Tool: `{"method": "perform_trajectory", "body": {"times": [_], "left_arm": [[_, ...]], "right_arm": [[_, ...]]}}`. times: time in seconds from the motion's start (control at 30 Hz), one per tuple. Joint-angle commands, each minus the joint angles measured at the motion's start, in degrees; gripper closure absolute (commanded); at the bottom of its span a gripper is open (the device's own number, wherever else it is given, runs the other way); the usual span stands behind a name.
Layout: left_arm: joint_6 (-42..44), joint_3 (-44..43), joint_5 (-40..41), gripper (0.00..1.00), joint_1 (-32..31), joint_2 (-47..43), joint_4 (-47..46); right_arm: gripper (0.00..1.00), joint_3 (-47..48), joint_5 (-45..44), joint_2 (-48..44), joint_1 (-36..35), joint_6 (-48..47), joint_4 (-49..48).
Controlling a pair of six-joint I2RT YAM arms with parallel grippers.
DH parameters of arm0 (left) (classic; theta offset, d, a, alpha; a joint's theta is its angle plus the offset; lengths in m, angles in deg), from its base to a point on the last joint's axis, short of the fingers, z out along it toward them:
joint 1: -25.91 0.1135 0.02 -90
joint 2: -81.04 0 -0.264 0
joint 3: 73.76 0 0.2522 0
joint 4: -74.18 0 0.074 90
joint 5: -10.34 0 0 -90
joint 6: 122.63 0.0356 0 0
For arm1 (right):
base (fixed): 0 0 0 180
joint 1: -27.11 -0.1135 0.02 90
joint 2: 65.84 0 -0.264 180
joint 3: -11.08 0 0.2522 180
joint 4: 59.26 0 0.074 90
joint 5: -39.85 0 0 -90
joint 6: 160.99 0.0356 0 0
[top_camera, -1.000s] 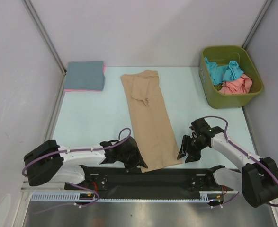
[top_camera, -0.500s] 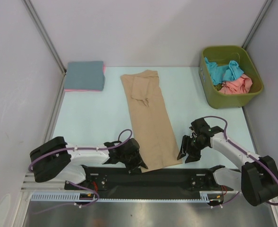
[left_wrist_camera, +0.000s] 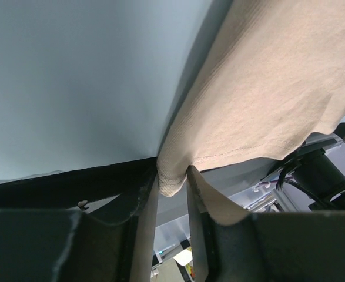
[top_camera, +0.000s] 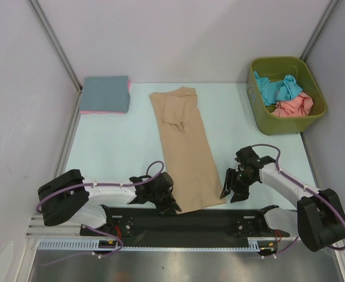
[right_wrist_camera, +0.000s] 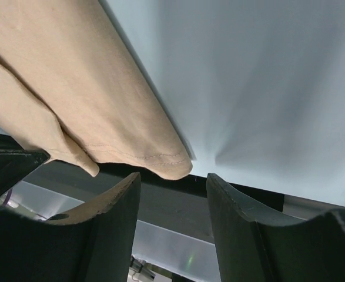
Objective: Fold and stack the t-shirts
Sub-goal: Fold the tshirt
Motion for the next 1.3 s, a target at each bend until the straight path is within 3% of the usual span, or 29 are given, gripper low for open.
{"method": "perform_trajectory", "body": {"times": [0.0, 0.37, 0.63, 0.73, 0.8, 0.87, 1.0, 1.13, 1.27], "left_arm": [[-0.9, 0.8, 1.1, 0.71, -0.5, 0.2, -0.3], [-0.6, 2.3, 2.2, 0.81, -0.3, -0.9, -0.3], [0.0, 2.8, 2.7, 0.87, -0.2, -2.0, -0.2], [0.4, 2.7, 2.8, 0.92, -0.2, -2.4, 0.4], [0.7, 2.8, 2.9, 0.99, 0.0, -2.9, 1.3], [0.7, 2.9, 3.1, 1.0, -0.1, -3.5, 3.4], [0.7, 3.1, 4.1, 1.0, 0.0, -6.0, 7.6], [-0.3, 4.8, 5.4, 1.0, -0.1, -10.7, 14.9], [-2.8, 8.7, 6.0, 1.0, -0.1, -19.6, 19.6]], "right_arm": [[0.46, 0.2, -2.0, 0.8, -0.4, 1.1, -1.7], [0.49, -0.7, -2.7, 6.3, -2.0, 2.0, -7.5], [0.54, -1.6, -3.0, 4.8, -5.4, 4.4, -8.4], [0.59, -2.1, -3.9, 2.9, -5.6, 5.5, -8.5], [0.81, -2.9, -3.5, 2.7, -5.6, 6.0, -9.1], [1.0, -3.5, -1.9, 2.8, -5.9, 6.6, -10.2], [1.0, -3.7, -1.7, 0.6, -10.2, 8.7, -11.4], [1.0, -5.2, -0.5, -4.6, -15.7, 16.8, -14.4], [1.0, -7.6, 0.5, -6.1, -21.3, 23.1, -17.6]]}}
